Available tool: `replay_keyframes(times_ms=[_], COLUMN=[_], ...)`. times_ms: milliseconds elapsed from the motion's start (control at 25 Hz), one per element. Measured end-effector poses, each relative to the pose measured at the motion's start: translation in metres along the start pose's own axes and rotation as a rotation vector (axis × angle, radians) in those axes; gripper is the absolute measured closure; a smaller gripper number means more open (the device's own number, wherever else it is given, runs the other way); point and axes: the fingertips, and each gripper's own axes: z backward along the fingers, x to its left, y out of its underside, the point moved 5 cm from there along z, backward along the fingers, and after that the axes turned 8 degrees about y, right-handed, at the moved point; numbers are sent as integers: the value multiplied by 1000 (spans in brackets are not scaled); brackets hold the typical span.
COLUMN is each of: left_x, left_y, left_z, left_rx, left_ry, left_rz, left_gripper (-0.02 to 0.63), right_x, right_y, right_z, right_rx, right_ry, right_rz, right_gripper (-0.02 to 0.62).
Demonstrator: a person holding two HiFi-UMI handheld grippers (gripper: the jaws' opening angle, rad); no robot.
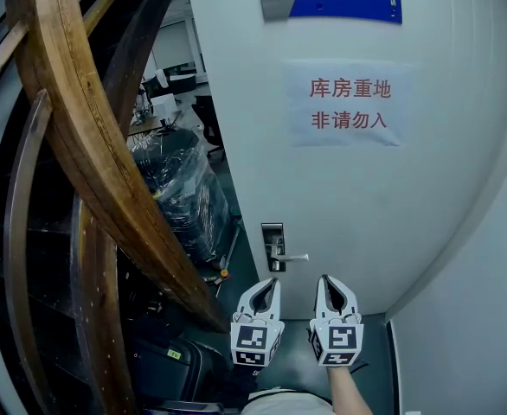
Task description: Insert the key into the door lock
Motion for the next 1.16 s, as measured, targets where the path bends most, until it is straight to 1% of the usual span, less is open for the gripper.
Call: replay_keyframes(times_ms=[480,1160], left_x=[1,9], left_y=[4,6], left_z=[-1,-1], left_rx=[5,7], left_ry=[-4,-10], left_rz=[7,5], left_gripper=[603,603], right_x=[5,9], right_y=[2,10], right_z=[-3,-8], right_rx=[1,16], right_ry=[-26,-32], right_rz=[19,4], right_gripper=[591,591])
